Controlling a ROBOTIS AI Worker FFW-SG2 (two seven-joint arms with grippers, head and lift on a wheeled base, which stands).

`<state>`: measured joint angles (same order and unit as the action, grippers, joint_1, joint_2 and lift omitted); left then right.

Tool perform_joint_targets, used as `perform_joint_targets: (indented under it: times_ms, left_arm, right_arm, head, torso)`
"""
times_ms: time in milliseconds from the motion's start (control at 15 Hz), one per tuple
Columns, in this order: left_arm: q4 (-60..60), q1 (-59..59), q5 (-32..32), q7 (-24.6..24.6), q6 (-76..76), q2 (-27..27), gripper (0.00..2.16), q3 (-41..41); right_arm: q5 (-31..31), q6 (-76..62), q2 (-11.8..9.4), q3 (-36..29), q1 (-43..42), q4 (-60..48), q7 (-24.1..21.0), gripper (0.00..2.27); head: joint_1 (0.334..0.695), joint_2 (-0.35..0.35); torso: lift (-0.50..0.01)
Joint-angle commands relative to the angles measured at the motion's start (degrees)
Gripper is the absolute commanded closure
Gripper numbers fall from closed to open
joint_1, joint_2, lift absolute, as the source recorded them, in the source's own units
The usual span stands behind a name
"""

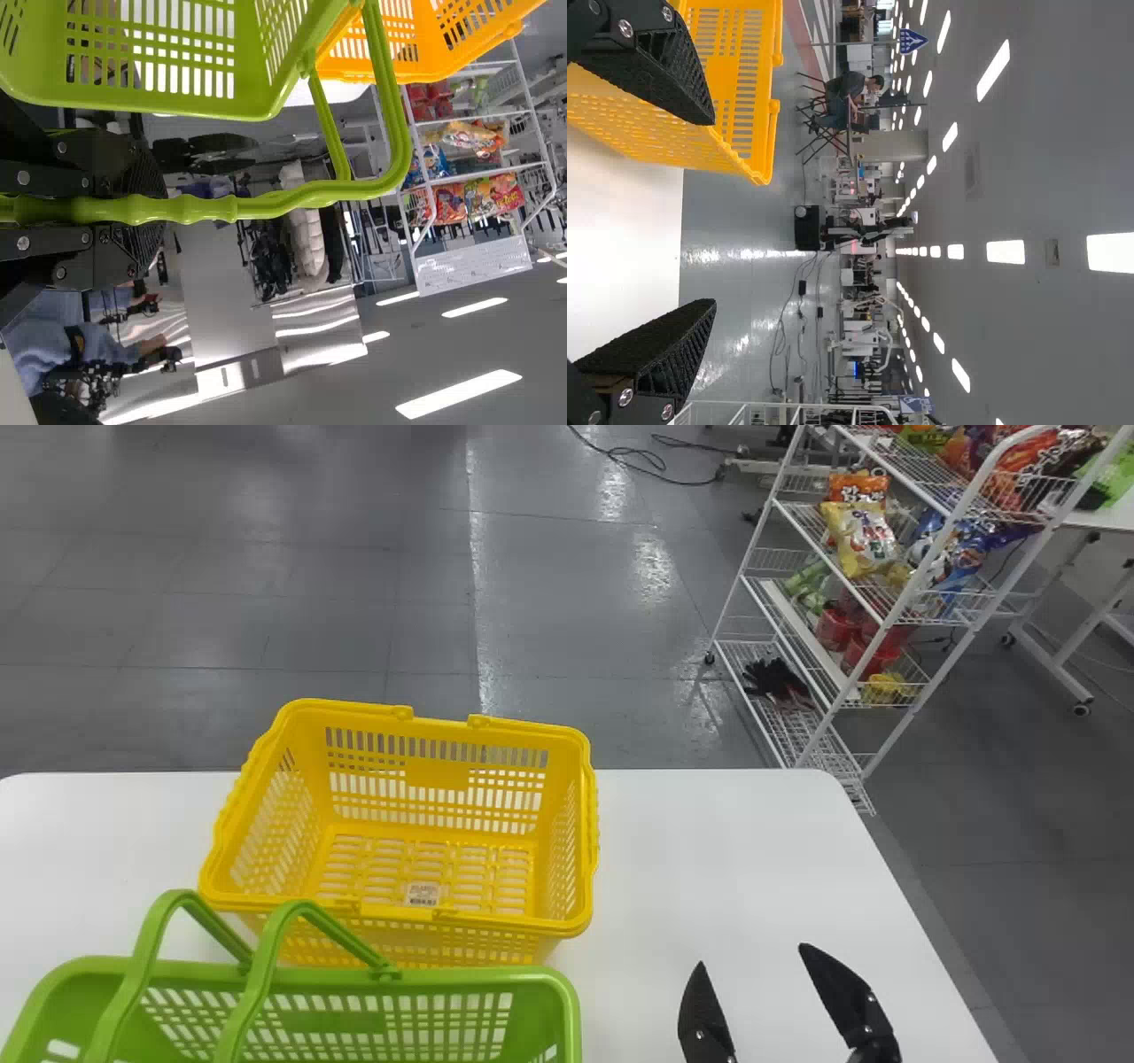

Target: Grasp handle with right gripper to insert into left gripper then lift and swing left to center

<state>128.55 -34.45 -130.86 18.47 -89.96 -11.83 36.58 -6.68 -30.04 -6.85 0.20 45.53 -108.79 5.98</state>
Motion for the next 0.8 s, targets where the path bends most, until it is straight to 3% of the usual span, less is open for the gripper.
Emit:
perform_joint_targets:
  times_ms: [0,733]
  left_arm:
    - [-0.14,0.35,0.43,0.08,-0.07,1.63,2.14,-0.28]
    - [-0.67,0.61,1.13,0.08,-0.07,3.04,2.14,-1.60]
  right_arm:
    - [0.00,-0.41,0.00,0.06,0.00,0.25,0.00,0.07]
    - [-0.09,-0.94,0.09,0.50,-0.79,1.22,0.00,0.07]
  head:
    - [0.695,-0.204]
    - [0.695,-0.221]
  torso:
    - [-0.093]
    - [-0.093]
